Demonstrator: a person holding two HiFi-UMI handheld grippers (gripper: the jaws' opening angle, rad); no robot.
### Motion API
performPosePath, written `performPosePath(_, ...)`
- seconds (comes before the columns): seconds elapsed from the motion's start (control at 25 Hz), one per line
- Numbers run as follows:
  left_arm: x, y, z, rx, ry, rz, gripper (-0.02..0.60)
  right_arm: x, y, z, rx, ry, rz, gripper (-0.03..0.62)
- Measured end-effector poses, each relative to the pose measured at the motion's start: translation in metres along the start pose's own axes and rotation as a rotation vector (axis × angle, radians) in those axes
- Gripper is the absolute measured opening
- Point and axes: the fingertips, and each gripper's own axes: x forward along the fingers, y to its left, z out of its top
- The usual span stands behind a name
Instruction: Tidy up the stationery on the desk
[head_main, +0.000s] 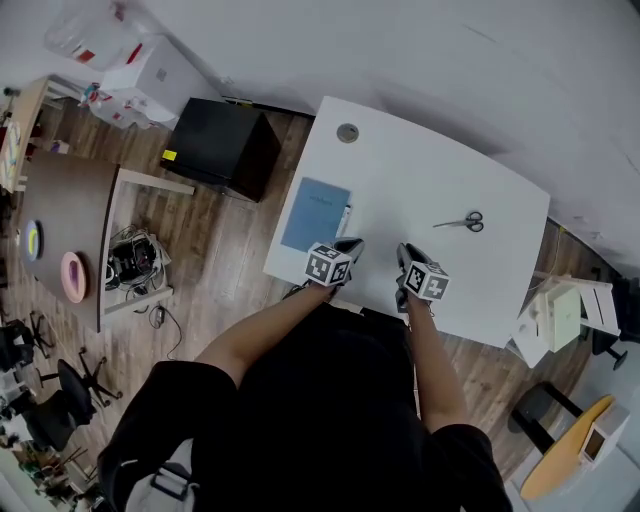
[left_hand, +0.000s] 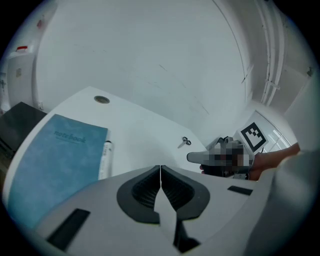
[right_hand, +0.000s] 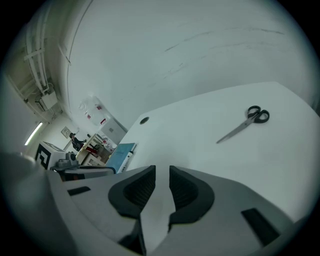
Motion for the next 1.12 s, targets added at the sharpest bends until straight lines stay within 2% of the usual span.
performPosePath(0.16,0.042,-0.047,-0.004,-0.002,0.016,0.019,0.018,-0.036,-0.064,0.011,-0.057,0.007,0.001,0.081)
performPosePath(0.32,0.093,-0.091,0.002,-0.013,-0.004,0.042,0.018,-0.065,-0.139,0.030,-0.094,0.011,0.004,0.081)
performPosePath(0.56,0.146,-0.111,0.024,-0.025,-0.021,0.122,0.018,-0.075,-0.209,0.064,-0.149,0.041,0.005,0.081)
performPosePath(0.76,0.181,-0.111,0.039,0.000,0.026,0.152,0.018,-0.058,-0.241,0.102,-0.215,0.062,-0.008,0.081)
performPosePath(0.92,0.199,-0.105,0.044,-0.007,0.048,0.173,0.018,-0.035,-0.251,0.109,-0.184,0.100,0.017,0.081)
performPosePath(1.12,0.209,-0.092,0.054,-0.028,0.076,0.200,0.018,-0.012,-0.253,0.119,-0.205,0.128,0.026,0.081)
